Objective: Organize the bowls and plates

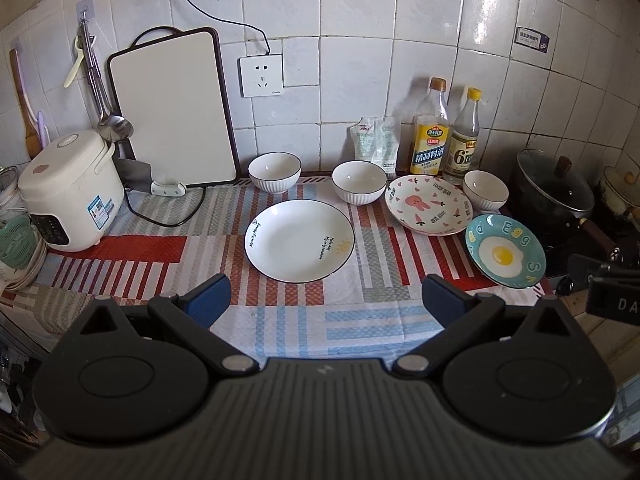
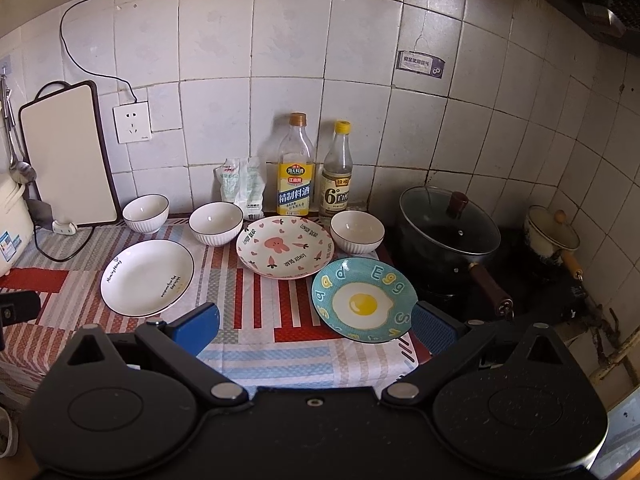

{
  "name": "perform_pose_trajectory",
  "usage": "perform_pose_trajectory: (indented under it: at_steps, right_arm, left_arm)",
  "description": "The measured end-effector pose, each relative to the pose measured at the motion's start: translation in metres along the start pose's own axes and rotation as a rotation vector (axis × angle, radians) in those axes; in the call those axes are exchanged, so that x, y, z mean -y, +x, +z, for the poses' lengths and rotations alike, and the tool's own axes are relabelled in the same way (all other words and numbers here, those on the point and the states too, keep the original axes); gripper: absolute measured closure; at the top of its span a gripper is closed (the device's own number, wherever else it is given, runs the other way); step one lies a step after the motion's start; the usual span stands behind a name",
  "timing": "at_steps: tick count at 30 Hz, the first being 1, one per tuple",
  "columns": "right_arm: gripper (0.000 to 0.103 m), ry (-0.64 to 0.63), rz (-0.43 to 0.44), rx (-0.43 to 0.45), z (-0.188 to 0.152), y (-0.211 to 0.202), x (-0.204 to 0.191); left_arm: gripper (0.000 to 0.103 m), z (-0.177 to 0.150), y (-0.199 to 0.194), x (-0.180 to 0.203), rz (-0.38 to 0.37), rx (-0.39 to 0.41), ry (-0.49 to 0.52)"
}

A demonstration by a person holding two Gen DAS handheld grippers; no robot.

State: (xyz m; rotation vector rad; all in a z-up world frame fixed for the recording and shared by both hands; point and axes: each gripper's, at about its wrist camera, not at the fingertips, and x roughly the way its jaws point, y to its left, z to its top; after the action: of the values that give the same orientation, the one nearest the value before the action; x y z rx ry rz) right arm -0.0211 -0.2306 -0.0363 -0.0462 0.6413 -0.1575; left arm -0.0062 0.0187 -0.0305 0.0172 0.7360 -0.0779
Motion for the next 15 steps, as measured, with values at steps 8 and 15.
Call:
perform_pose_trajectory:
  at_steps: [8,15]
  right_arm:
    - [0.0,-0.02,0.007,0.003,0.0,-0.0004,-0.004]
    - [0.0,-0.019,0.013,0.01,0.0041,0.0028,-0.0055]
  left_arm:
    - [0.0,0.003,-0.0006,0.0004,-0.019,-0.011,-0.007]
    - [0.0,0.0052,0.0003,-0.0071,-0.025,-0.019,-0.019]
